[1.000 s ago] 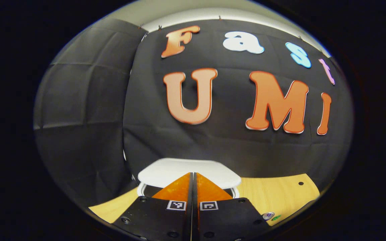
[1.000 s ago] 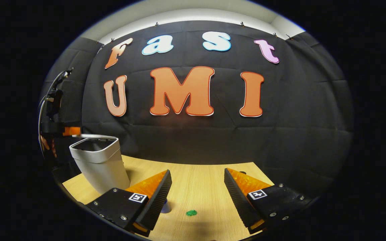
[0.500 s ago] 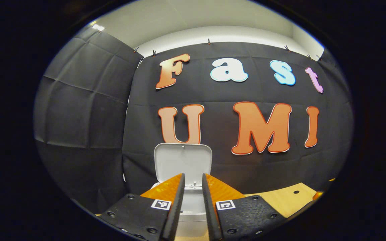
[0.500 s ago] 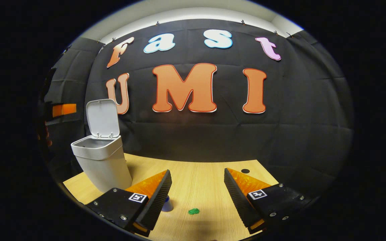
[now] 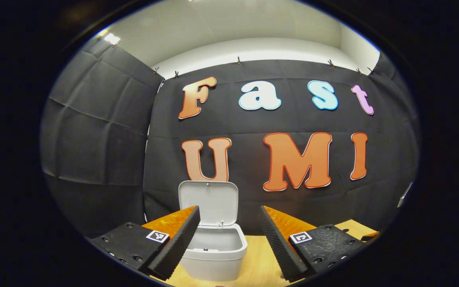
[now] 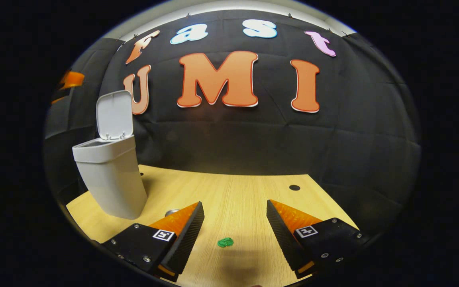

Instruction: Press the lid of the desktop garbage bin to open it, pick up the crumpled paper on the desktop and throw it into the bin, then pick up the pop can on the desktop and drop it into the bin, and finally close the garbage bin lid.

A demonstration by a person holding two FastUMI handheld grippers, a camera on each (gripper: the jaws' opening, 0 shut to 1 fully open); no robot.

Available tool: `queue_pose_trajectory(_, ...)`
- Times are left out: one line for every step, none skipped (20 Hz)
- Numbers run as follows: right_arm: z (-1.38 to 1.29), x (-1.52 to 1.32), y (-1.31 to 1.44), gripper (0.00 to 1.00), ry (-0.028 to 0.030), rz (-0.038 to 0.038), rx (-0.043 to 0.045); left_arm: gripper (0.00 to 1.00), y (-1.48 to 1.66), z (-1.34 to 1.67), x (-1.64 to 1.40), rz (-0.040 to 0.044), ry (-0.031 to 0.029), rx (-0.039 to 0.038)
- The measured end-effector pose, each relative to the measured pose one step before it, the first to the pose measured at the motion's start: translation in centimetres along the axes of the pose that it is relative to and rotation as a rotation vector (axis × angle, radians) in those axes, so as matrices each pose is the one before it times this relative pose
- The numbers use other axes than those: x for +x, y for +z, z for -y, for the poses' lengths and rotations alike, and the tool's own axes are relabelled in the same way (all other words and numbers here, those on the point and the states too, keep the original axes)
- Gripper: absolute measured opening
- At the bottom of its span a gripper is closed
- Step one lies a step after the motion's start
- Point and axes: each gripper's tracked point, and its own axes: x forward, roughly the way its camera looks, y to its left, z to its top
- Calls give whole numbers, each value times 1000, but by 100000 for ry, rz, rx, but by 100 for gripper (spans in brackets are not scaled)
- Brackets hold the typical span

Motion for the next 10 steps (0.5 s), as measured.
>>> queue_pose_trajectory(159, 473, -748, 94, -67, -1006, 559, 93, 60, 394, -250, -456, -595, -357)
queue_pose_trajectory(210, 459, -913, 94, -213, -989, 310, 93, 88, -19, -222, -156, 476, 66)
queue_pose_trajectory(159, 568, -793, 94, -266, -790, -234, 93, 228, 68, -240, 95, 309, 378)
queue_pose_trajectory(97, 620, -851, 94, 149, -1499, 122, 93, 273, 184, -216, 466, -20, 691)
queue_pose_trajectory(-45, 698, -1018, 94, 227, -2175, -86, 93, -2, 295, -81, -600, -530, 1311)
queue_pose_trajectory(-32, 685, -895, 94, 330, -2193, -279, 93, -38, 4, -226, -135, 278, 1587)
queue_pose_trajectory(-220, 767, -829, 94, 558, -1887, -815, 94, 263, 64, -165, -107, -215, 1247)
queue_pose_trajectory(-212, 752, -899, 94, 134, -2115, -1604, 93, 12, 3, -327, 91, 539, 1260)
queue_pose_trajectory(-192, 581, -841, 94, 390, -1785, -1735, 93, 173, -101, -289, -81, 73, 1216)
queue_pose_trajectory(-56, 624, -1091, 94, 222, -2144, -1486, 93, 125, -288, -102, -127, 754, 1496)
